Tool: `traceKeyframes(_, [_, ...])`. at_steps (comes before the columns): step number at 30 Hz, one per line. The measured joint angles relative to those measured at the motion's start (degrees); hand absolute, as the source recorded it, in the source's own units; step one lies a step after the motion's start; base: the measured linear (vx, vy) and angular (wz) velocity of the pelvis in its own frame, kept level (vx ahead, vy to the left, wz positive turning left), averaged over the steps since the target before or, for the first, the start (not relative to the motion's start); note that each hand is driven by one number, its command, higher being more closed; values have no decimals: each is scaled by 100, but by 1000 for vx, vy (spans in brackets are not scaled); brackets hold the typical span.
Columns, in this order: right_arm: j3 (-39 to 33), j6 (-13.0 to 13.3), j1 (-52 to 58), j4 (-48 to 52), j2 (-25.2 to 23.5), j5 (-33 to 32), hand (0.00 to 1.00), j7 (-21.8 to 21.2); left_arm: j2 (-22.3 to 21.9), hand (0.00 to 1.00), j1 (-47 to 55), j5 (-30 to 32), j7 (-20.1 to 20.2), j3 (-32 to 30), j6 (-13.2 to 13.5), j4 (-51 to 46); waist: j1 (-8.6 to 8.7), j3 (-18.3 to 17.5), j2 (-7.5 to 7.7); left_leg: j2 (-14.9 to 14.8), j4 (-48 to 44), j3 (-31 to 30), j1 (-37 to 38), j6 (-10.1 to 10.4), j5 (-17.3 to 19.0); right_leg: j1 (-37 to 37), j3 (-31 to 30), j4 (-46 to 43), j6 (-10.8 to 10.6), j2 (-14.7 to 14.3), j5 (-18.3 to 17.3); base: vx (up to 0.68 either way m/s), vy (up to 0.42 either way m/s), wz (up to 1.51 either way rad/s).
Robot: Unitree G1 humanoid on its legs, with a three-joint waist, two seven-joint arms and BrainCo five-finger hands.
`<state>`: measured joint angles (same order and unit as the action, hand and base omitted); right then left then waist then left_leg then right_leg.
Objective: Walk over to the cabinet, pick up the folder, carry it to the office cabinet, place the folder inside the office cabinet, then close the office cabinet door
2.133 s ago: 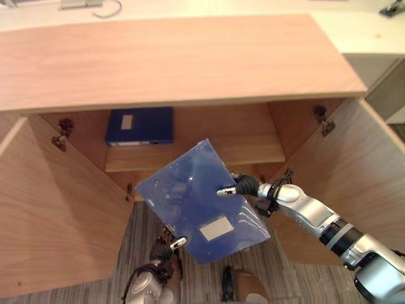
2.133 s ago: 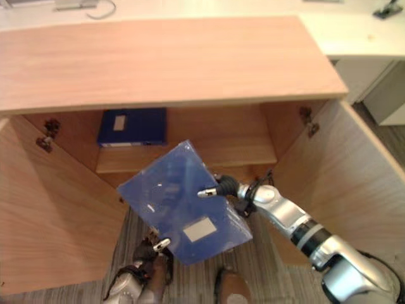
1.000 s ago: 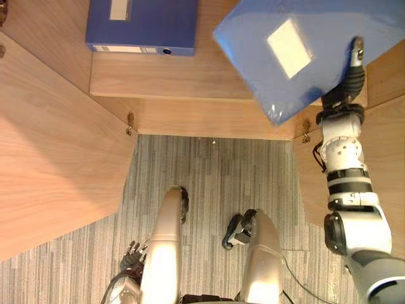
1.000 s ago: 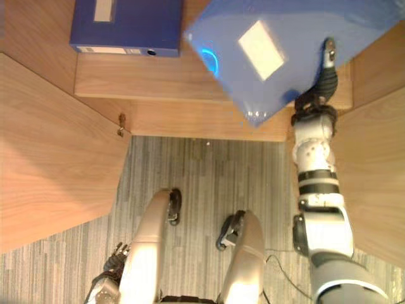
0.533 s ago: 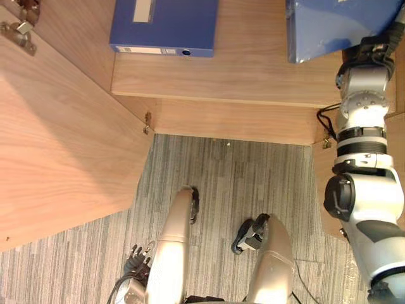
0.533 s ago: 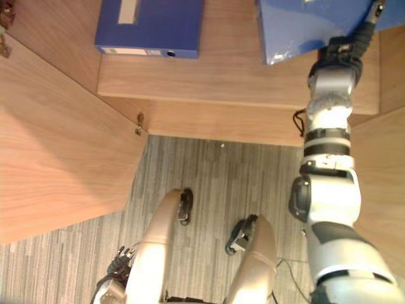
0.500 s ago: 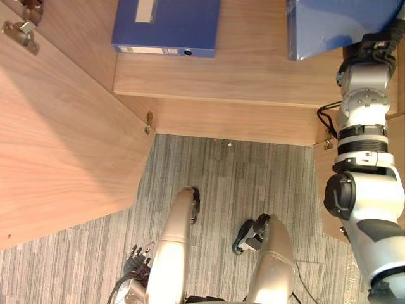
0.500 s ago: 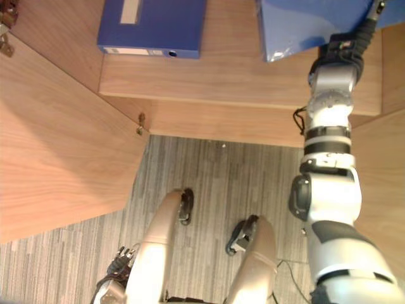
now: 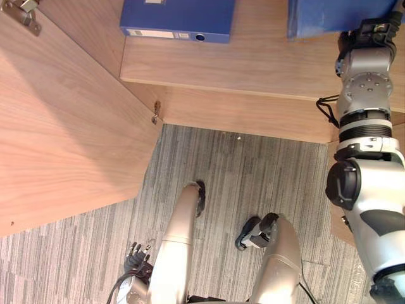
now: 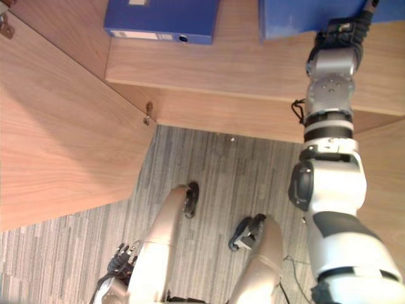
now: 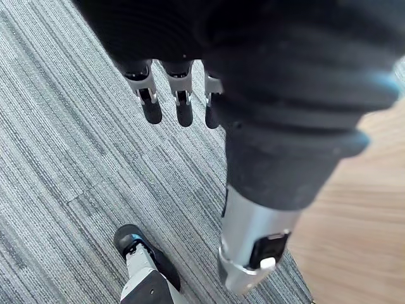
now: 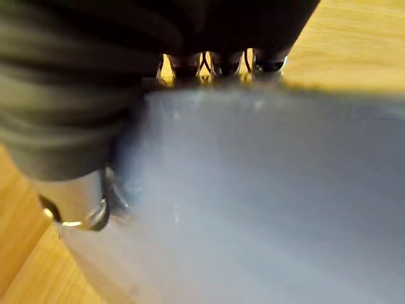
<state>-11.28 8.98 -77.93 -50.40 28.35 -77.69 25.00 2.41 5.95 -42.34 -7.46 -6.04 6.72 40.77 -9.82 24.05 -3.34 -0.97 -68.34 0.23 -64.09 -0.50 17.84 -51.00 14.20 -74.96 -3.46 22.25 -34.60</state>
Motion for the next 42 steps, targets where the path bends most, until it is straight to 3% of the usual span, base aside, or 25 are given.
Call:
traceKeyframes(6, [-338,365,-163,392,37,-8,0,1,-28,0,-1,5,-22,-9,15,14,19,20,-46,87,27,-56,-87,17,-59,-11,102,-27,2,97,-14,-16,8,11])
traceKeyframes(13, [-291,438,-170,470,98,25,0,-207,-64,0,-2,5,-28,-63,12,33,9,31,-74,162,52,-40,-89,4,-81,-12,99,-54,-17,178,-30,-8,4,5])
traceKeyframes(18, [488,-157,-171,455,561,968,0,-675,-70,0,-1,9,62,-63,-5,46,9,46,-104,150,55,-23,-90,3,-82,-25,88,-54,-17,178,-29,0,0,0])
traceKeyframes(19, [878,-410,-171,444,735,1388,0,-906,-69,0,-1,10,120,-64,-8,53,20,49,-111,145,54,-18,-90,2,-83,-27,86,-55,-18,177,-29,0,0,0])
traceKeyframes(21, [1195,-672,-199,372,857,1857,0,-1159,-68,0,-1,38,188,-65,-12,62,29,54,-119,138,54,-16,-88,2,-83,-27,85,-57,-18,175,-29,0,0,0])
traceKeyframes(24, [1858,-1180,-260,27,1001,3102,0,-1696,-63,0,-1,188,346,-70,-28,107,41,63,-134,127,58,-2,-84,2,-84,-26,82,-56,-18,174,-29,0,0,0])
traceKeyframes(28, [2267,-1531,-240,-469,992,4081,0,-2026,-58,0,-2,357,479,-73,-106,206,33,89,-174,119,65,13,-83,-1,-86,-27,81,-48,-19,175,-28,0,0,0])
traceKeyframes(33, [2263,-1777,-134,-810,938,4772,0,-2203,-56,0,-4,406,545,-150,-147,207,16,89,-175,68,102,67,-65,-2,-89,-26,80,-11,-19,165,-28,0,0,0])
traceKeyframes(42, [2158,-1876,122,-889,799,5443,0,-2325,-64,0,-9,355,544,-329,-148,195,36,90,-176,54,167,113,29,7,-95,-2,42,9,-19,163,-28,0,0,0])
